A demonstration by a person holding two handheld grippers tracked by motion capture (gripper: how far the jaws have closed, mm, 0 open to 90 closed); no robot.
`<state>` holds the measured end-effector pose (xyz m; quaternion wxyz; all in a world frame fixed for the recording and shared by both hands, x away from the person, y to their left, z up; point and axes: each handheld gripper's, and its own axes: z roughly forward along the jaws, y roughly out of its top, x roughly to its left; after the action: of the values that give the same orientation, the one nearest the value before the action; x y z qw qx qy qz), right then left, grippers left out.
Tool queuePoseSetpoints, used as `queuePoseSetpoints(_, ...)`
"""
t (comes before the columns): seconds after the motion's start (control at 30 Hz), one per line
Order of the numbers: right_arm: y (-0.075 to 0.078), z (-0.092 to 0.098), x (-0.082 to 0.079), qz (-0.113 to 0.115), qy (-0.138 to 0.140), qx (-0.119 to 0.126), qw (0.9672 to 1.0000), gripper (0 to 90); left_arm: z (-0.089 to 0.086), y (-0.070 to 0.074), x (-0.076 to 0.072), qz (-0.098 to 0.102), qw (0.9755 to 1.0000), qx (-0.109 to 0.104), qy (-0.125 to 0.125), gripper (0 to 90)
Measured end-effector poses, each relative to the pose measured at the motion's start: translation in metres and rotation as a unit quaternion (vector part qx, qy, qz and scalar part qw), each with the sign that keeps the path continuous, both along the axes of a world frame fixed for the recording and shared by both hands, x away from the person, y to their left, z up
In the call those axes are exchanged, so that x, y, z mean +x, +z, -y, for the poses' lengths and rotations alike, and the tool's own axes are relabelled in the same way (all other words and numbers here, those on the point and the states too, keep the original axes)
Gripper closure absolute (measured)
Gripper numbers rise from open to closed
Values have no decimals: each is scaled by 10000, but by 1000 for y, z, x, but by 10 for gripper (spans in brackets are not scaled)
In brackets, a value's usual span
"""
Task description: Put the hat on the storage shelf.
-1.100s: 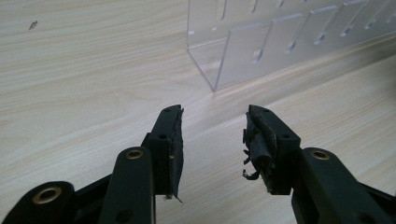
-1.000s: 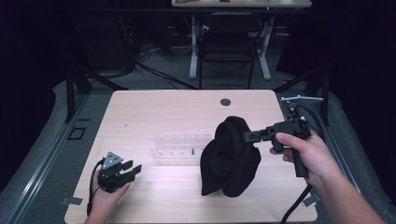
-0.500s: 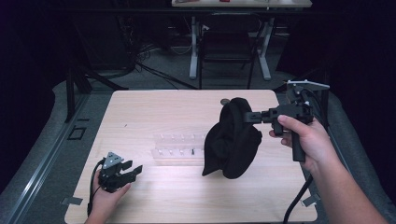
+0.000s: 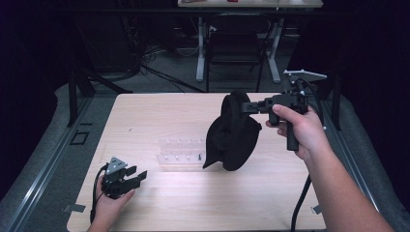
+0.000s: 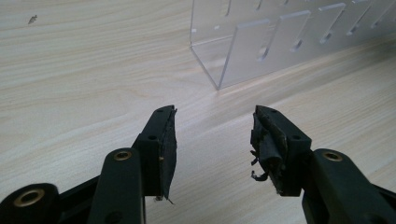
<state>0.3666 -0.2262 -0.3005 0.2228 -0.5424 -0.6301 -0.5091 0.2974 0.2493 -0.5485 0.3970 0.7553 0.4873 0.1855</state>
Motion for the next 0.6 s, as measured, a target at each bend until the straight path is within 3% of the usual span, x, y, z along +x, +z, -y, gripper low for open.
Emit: queuePoseSetpoints(0.6,-11,-25,35,66,-22,-198,9998,882,-1,-1,3,-24,10000,-57,-25,506)
